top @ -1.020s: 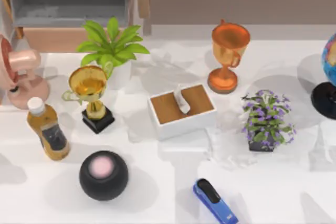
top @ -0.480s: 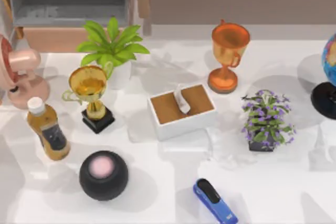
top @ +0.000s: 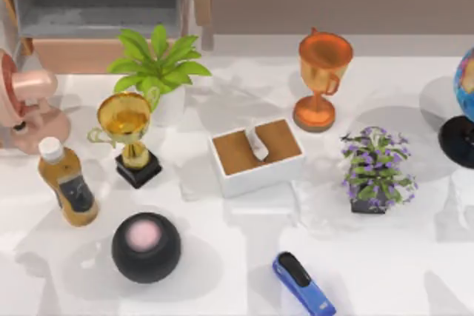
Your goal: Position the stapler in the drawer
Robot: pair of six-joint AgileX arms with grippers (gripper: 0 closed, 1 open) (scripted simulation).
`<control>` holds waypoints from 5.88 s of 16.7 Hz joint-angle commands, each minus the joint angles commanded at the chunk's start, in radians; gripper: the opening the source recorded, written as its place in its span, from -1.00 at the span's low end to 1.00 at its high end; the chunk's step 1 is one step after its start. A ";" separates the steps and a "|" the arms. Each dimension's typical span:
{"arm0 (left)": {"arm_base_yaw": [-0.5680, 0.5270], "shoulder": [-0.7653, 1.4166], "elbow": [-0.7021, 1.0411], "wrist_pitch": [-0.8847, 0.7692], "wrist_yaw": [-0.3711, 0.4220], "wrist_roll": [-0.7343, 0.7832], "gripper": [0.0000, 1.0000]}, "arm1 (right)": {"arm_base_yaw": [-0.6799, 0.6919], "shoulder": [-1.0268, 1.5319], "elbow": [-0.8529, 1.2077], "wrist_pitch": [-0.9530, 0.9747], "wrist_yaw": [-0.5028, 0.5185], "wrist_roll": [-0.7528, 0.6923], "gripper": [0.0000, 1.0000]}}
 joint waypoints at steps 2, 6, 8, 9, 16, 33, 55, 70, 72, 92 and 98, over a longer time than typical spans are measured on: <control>-0.039 -0.134 -0.031 -0.108 -0.046 -0.119 1.00 | 0.000 0.000 0.000 0.000 0.000 0.000 1.00; -0.111 -0.418 -0.087 -0.299 -0.142 -0.345 1.00 | 0.000 0.000 0.000 0.000 0.000 0.000 1.00; -0.146 -0.555 -0.105 -0.383 -0.191 -0.467 1.00 | 0.000 0.000 0.000 0.000 0.000 0.000 1.00; -0.165 -0.618 -0.111 -0.424 -0.214 -0.531 1.00 | 0.000 0.000 0.000 0.000 0.000 0.000 1.00; -0.351 -0.861 -0.094 -0.722 -0.334 -0.997 1.00 | 0.000 0.000 0.000 0.000 0.000 0.000 1.00; -1.026 -0.006 0.600 -1.402 -0.522 -1.763 1.00 | 0.000 0.000 0.000 0.000 0.000 0.000 1.00; -1.662 0.893 1.281 -2.011 -0.718 -2.373 1.00 | 0.000 0.000 0.000 0.000 0.000 0.000 1.00; -1.627 0.965 1.108 -1.760 -0.719 -2.336 0.85 | 0.000 0.000 0.000 0.000 0.000 0.000 1.00; -1.627 0.965 1.108 -1.760 -0.719 -2.336 0.55 | 0.000 0.000 0.000 0.000 0.000 0.000 1.00; -1.630 0.959 1.113 -1.764 -0.718 -2.335 -1.00 | 0.000 0.000 0.000 0.000 0.000 0.000 1.00; -1.630 0.918 1.166 -1.861 -0.718 -2.336 -1.00 | 0.000 0.000 0.000 0.000 0.000 0.000 1.00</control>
